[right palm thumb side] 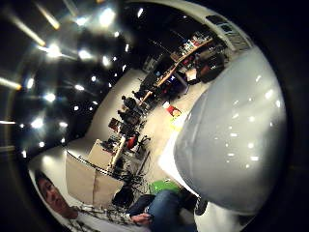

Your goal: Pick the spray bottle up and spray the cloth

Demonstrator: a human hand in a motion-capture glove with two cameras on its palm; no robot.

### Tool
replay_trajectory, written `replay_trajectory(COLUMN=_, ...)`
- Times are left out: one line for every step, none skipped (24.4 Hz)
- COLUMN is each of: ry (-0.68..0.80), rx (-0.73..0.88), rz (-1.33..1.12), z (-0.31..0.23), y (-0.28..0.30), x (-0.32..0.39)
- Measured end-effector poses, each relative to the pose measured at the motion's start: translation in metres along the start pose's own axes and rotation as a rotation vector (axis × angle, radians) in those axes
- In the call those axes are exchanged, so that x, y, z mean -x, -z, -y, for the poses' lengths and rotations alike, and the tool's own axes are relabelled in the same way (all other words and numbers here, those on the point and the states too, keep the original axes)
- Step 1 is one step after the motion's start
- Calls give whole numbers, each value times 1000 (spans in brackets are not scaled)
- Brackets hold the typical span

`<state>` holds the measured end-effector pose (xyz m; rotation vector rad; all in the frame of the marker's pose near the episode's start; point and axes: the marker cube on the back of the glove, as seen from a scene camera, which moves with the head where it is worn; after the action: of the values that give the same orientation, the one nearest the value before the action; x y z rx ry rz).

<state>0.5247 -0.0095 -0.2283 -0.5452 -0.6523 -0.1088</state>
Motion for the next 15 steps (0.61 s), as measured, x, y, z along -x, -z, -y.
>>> replay_trajectory(ry=41, rx=74, rz=-6, z=-25, y=6, x=2)
replay_trajectory(ry=66, rx=116, rz=-24, z=-35, y=6, x=5)
replay_trajectory(ry=83, rx=141, rz=-47, z=-38, y=2, x=9)
replay_trajectory(ry=97, rx=160, rz=-71, z=-38, y=-3, x=13)
replay_trajectory(ry=109, rx=176, rz=-93, z=-37, y=-8, x=18)
replay_trajectory(ry=119, rx=190, rz=-113, z=-36, y=-13, x=22)
replay_trajectory(ry=129, rx=204, rz=-132, z=-36, y=-18, x=26)
replay_trajectory(ry=138, rx=218, rz=-151, z=-35, y=-23, x=30)
replay_trajectory(ry=147, rx=232, rz=-171, z=-34, y=-28, x=33)
replay_trajectory(ry=157, rx=246, rz=-193, z=-34, y=-33, x=37)
replay_trajectory(ry=167, rx=260, rz=-218, z=-33, y=-38, x=40)
replay_trajectory(ry=177, rx=274, rz=-246, z=-33, y=-43, x=43)
replay_trajectory(ry=186, rx=287, rz=-277, z=-33, y=-49, x=45)
replay_trajectory(ry=197, rx=299, rz=-309, z=-33, y=-55, x=48)
replay_trajectory(ry=207, rx=313, rz=-339, z=-34, y=-61, x=50)
